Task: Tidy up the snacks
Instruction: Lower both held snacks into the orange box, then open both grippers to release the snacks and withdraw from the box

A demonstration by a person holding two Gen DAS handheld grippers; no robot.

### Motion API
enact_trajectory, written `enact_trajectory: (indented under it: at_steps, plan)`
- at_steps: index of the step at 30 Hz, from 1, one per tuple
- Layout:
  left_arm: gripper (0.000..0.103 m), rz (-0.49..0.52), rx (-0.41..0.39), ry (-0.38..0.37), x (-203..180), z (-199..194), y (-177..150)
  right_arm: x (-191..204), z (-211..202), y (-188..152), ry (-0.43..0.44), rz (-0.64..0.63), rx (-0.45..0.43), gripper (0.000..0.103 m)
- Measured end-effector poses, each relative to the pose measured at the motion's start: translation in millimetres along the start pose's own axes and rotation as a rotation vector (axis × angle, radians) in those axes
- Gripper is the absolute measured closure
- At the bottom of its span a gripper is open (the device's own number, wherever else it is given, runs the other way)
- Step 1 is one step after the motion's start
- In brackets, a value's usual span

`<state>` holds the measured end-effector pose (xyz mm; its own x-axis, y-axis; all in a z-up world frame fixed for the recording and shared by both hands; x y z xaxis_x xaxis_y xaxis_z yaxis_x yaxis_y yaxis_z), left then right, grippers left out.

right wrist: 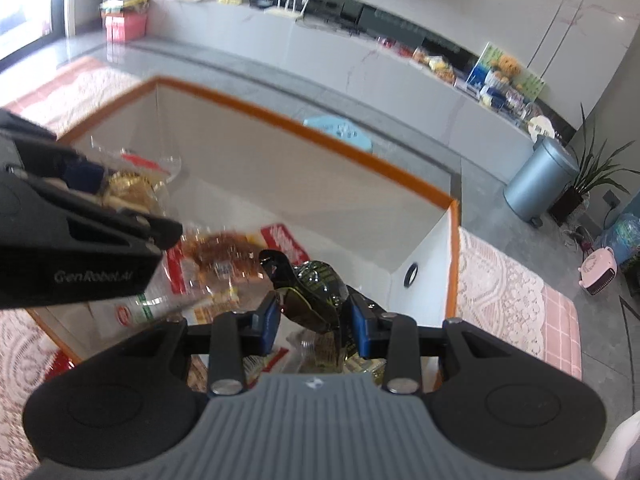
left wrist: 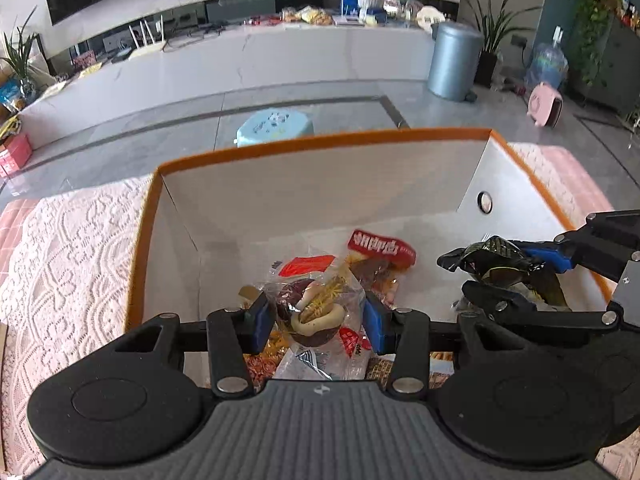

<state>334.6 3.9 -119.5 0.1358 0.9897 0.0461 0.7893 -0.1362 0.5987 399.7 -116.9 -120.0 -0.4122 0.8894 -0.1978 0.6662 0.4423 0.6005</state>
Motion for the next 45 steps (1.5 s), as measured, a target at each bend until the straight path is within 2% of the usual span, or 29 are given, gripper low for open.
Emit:
enact_trajectory:
  at_steps: [6,14,23,30,34,45]
  plan:
    - [0.051,0.037,0.059,0.025,-4,8,-6,-1,11,-3,-0.007,-0.004,0.036,0.068]
    - [0.05,0.039,0.125,0.036,-3,17,-9,8,10,-3,-0.025,-0.048,0.074,0.068]
    - [0.042,0.042,0.148,0.053,-2,20,-14,9,8,-4,-0.032,-0.055,0.078,0.068]
    - [0.04,0.045,0.167,0.054,-2,20,-18,11,9,-3,-0.044,-0.074,0.087,0.068]
    - [0.033,0.034,0.147,0.058,-1,12,-16,11,6,0,-0.046,-0.068,0.084,0.068]
    - [0.03,0.024,0.091,0.09,3,-11,-10,12,-16,3,-0.038,-0.056,0.057,0.056]
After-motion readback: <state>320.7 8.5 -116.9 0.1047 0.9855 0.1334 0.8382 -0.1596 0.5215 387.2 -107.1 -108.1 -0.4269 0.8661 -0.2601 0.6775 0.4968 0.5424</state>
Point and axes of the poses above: each gripper's, at about its wrist camera, not at the fingertips, and z roughly the way its jaws point, x to its left, y to its top, the point moved 6 cm from there along z, roughly the way its jaws point, and after that the axes turned 4 degrees about z, right-handed, at the moved point
